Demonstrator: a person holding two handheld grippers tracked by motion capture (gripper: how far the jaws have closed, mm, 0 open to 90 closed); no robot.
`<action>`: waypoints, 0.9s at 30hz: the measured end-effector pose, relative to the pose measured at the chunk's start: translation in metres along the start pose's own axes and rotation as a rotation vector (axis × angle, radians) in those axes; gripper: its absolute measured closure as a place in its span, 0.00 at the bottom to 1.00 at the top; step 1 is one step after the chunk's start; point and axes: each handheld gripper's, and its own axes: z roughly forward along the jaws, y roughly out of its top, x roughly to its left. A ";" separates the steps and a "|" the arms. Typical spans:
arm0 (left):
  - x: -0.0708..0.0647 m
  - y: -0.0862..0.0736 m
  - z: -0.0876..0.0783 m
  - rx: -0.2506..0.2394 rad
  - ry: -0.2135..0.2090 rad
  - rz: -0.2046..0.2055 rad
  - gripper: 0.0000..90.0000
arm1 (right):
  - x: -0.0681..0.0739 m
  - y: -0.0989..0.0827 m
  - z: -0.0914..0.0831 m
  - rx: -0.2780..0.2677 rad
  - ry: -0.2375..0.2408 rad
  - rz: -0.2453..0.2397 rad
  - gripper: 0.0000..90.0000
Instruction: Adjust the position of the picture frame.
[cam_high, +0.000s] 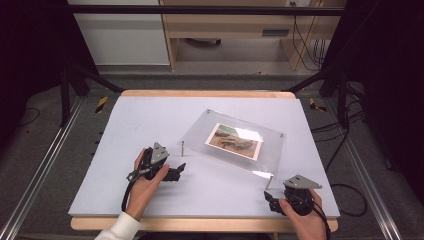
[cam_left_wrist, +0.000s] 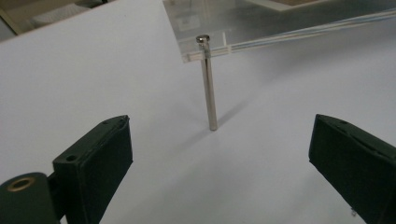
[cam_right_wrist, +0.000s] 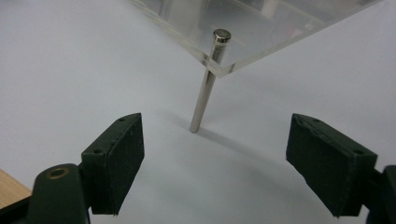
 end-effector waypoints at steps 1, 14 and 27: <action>0.000 0.000 0.000 -0.004 0.003 0.001 0.06 | -0.001 -0.001 0.000 -0.011 -0.006 -0.016 0.22; -0.005 0.002 0.000 0.030 -0.003 -0.033 0.07 | -0.004 -0.005 0.003 -0.069 -0.008 0.007 0.27; -0.003 0.002 -0.006 0.001 -0.014 -0.075 0.07 | 0.002 -0.003 0.005 -0.058 0.015 0.070 0.34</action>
